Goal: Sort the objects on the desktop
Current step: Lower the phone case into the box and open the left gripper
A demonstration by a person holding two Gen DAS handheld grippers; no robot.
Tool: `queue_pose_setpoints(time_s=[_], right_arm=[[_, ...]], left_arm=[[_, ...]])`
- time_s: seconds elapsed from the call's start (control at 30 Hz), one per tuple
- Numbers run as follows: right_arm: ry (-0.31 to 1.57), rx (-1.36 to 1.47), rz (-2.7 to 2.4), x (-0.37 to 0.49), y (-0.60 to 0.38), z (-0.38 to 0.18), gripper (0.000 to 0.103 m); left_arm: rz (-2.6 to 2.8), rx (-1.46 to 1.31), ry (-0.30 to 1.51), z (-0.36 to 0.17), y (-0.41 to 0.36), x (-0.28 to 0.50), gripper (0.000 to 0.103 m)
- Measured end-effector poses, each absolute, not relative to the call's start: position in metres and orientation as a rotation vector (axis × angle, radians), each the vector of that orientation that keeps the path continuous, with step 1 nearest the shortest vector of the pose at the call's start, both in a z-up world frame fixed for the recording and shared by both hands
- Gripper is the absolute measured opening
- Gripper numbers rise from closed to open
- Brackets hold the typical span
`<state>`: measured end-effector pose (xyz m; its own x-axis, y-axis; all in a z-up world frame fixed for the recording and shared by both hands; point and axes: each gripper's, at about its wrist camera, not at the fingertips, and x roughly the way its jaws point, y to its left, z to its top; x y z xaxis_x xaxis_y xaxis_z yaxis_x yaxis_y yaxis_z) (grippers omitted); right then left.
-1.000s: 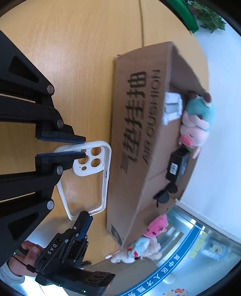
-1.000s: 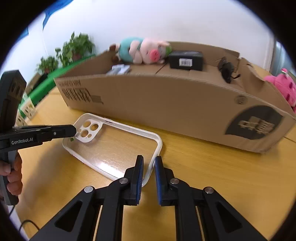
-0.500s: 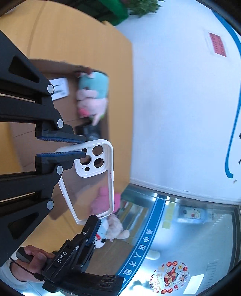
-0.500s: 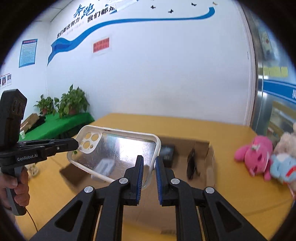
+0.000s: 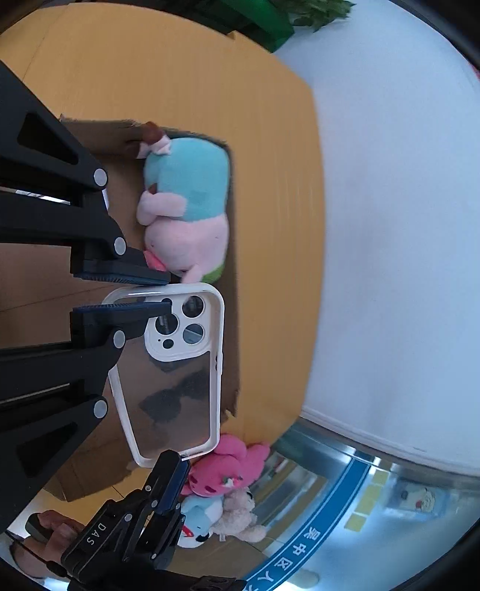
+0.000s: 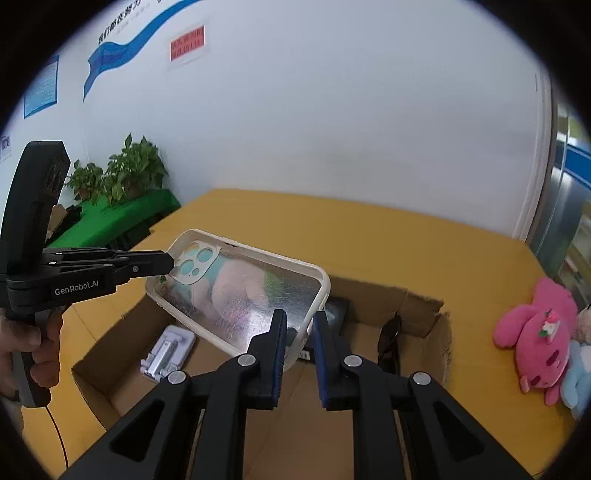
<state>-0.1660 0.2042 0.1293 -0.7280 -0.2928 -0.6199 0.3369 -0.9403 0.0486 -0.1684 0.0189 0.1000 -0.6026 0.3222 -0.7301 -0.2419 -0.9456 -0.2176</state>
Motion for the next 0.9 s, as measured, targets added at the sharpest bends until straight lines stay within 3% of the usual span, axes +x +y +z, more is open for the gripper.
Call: queue_pose_setpoints(time_s=[0.27,0.57,0.63,0.7,0.8,0.87,0.9], right_arm=[[0.043,1.307,-2.438,-0.220,0.203,0.040,0.015],[0.075,1.598,-2.286,-0.238,0.190,-0.014,0.015],[0.086,1.621,-2.275,-0.237,0.188,-0.019,0.015],[0.089,1.611,-2.288,-0.236,0.188,-0.018,0.015],[0.145,1.594,-2.316,-0.229,0.184,-0.010,0.030],[0.155,1.547,-2.351,-0.218,0.184,0.006,0.059],[0.160,1.508,-2.400,-0.207,0.186,0.022,0.063]], left_arm=[[2.429,-1.541,-0.120,0.010,0.018,-0.202,0.005],[2.334,-1.784,-0.041,-0.033,0.032,-0.211,0.006],[2.337,-1.798,-0.018,-0.035,0.034,-0.209,0.009],[2.332,-1.792,-0.034,-0.032,0.033,-0.207,0.026],[2.403,-1.686,-0.038,-0.008,0.030,-0.193,0.037],[2.512,-1.541,-0.009,0.021,0.024,-0.172,0.042],[2.573,-1.462,0.013,0.035,0.021,-0.159,0.053]])
